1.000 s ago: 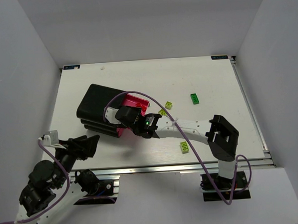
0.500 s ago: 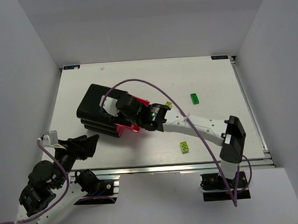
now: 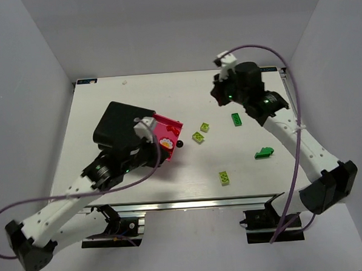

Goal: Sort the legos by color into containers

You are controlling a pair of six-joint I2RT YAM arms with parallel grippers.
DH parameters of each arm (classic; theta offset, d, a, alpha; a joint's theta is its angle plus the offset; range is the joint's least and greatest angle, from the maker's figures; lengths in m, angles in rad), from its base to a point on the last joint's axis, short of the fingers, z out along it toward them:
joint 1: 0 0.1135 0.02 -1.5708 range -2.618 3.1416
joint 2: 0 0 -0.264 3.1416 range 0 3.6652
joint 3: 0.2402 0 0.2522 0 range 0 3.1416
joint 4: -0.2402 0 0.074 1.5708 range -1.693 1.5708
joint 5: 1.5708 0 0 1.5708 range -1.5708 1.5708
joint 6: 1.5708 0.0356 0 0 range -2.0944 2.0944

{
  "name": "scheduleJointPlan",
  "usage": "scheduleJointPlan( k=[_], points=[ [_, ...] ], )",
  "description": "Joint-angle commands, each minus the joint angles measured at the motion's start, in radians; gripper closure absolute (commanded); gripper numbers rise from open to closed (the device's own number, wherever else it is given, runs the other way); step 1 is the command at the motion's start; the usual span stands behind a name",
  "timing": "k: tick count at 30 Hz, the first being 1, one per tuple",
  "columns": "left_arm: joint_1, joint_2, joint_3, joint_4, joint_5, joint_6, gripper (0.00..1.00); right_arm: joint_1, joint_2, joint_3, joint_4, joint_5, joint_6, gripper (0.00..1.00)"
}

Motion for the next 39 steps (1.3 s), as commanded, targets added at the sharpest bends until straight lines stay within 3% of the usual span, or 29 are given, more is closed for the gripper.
scheduleJointPlan(
  k=[1, 6, 10, 17, 26, 39],
  points=[
    [-0.019, 0.193, 0.132, 0.089, 0.148, 0.036, 0.97, -0.119, -0.096, -0.117, 0.029, -0.264, 0.134, 1.00],
    [-0.080, 0.447, 0.347, -0.002, 0.077, 0.056, 0.91, -0.346, -0.171, -0.228, 0.074, -0.430, 0.187, 1.00],
    [-0.171, 0.622, 0.477, -0.143, -0.078, 0.046, 0.74, -0.454, -0.180, -0.296, 0.112, -0.534, 0.210, 1.00],
    [-0.270, 0.867, 0.684, -0.307, -0.348, 0.024, 0.68, -0.527, -0.228, -0.354, 0.153, -0.545, 0.200, 1.00],
    [-0.292, 1.159, 0.966, -0.510, -0.626, 0.044, 0.66, -0.555, -0.257, -0.397, 0.172, -0.596, 0.194, 1.00],
    [-0.238, 1.235, 0.953, -0.594, -0.706, 0.049, 0.50, -0.610, -0.262, -0.421, 0.187, -0.634, 0.186, 1.00]
  ],
)
